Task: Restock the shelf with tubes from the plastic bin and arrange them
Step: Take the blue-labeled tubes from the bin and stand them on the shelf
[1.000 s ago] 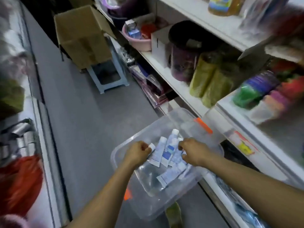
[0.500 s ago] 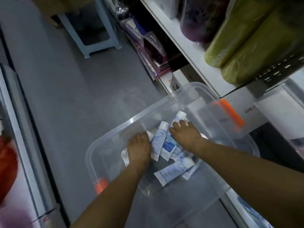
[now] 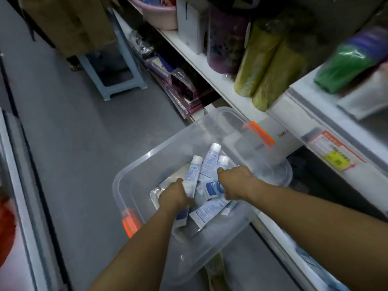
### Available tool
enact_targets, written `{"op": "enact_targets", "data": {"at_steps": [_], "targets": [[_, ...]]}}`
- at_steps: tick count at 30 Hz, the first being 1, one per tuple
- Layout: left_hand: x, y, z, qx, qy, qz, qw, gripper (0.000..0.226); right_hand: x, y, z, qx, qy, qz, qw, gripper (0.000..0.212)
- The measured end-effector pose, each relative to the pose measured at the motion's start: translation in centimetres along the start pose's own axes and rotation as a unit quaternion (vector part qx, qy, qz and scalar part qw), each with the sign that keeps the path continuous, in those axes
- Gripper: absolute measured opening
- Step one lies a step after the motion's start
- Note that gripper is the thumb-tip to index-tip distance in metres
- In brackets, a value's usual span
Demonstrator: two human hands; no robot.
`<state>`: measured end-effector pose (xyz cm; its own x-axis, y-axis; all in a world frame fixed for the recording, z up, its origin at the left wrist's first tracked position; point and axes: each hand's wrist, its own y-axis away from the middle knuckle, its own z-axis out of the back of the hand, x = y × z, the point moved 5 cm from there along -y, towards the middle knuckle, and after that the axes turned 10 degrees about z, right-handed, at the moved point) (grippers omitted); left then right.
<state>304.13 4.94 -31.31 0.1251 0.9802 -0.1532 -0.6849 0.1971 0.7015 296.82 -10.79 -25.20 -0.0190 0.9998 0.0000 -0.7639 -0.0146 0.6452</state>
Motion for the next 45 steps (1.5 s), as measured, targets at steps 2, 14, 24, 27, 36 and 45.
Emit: {"op": "enact_targets", "data": {"at_steps": [2, 14, 24, 27, 36, 45], "targets": [[-0.1, 2.4, 1.2, -0.022, -0.019, -0.02, 0.999, 0.054, 0.4, 2.7, 0.7, -0.019, -0.037, -0.034, 0.999, 0.044], [6.7, 29.8, 5.3, 0.053, 0.509, 0.013, 0.859, 0.025, 8.9, 29.6, 1.0, -0.24, -0.549, -0.123, 0.791, 0.021], [0.8, 51.5, -1.3, 0.301, 0.56, -0.098, 0.766, 0.017, 12.7, 51.6, -0.8, -0.369, -0.665, -0.124, 0.637, 0.032], [-2.2, 56.1, -2.2, 0.31, 0.485, -0.149, 0.804, 0.012, 11.8, 57.0, -1.5, -0.42, -0.66, -0.139, 0.608, 0.02], [-13.4, 70.7, -5.2, 0.28, 0.351, -0.352, 0.821, 0.038, 9.4, 75.3, -4.7, -0.516, -0.593, -0.162, 0.596, 0.021], [-23.2, 85.0, -14.2, 0.27, 0.342, -0.426, 0.793, 0.047, 5.8, 93.7, -13.6, -0.533, -0.582, -0.174, 0.588, 0.031]]}}
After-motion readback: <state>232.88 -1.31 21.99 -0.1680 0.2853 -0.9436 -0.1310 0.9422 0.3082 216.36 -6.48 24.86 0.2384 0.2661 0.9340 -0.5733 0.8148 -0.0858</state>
